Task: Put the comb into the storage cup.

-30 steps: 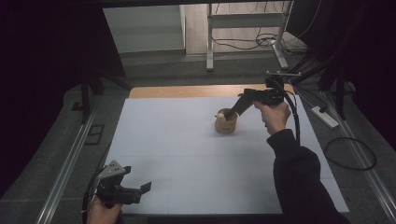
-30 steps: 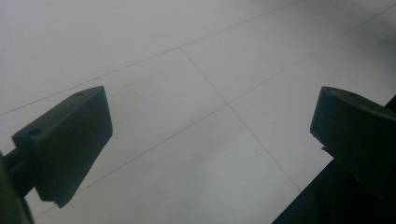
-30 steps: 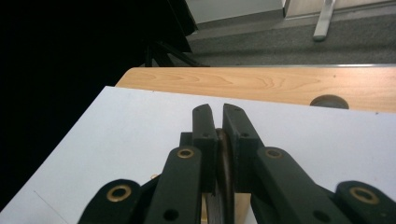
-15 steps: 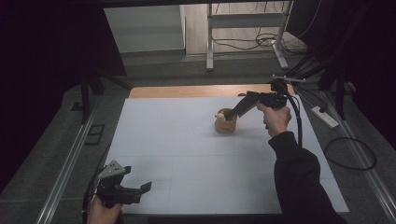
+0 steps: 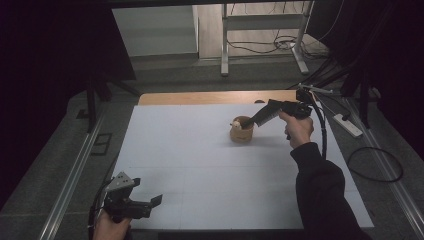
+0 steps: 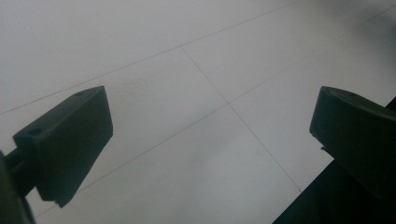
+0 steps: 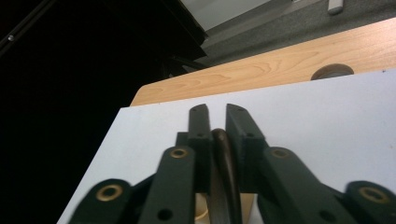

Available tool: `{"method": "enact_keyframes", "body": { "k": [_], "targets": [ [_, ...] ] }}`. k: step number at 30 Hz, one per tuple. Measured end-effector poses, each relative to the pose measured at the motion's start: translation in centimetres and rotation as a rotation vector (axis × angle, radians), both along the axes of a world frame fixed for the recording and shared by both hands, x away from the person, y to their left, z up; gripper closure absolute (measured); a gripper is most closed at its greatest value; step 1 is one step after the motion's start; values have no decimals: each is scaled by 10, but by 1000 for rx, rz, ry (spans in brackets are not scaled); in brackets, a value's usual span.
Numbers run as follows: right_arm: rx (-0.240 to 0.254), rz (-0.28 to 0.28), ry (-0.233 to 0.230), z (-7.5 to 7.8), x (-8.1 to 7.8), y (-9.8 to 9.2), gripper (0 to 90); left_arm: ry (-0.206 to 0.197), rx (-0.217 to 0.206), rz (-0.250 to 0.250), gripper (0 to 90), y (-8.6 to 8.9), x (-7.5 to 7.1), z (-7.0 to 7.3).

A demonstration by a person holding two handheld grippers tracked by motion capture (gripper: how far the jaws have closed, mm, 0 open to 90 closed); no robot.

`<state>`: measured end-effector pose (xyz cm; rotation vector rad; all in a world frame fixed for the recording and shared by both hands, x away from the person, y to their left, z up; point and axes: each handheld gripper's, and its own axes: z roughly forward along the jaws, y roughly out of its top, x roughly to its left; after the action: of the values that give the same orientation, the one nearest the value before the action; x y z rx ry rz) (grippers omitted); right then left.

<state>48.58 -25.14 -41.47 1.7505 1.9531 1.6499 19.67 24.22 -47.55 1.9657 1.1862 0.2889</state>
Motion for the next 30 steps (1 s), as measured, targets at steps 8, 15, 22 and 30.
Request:
{"method": "enact_keyframes", "body": {
  "k": [8,15,22,30],
  "targets": [
    [-50,-5,-13,2,-2,5,643,-3,-1,1,2,0,0,0],
    [-99,-12,-30,3,-3,4,503,0,1,0,2,0,0,0],
    [-159,4,-56,7,-6,6,356,1,2,0,2,0,0,0],
    [-251,37,-92,12,-11,7,247,1,3,-1,3,-1,0,0]
  ]
}}
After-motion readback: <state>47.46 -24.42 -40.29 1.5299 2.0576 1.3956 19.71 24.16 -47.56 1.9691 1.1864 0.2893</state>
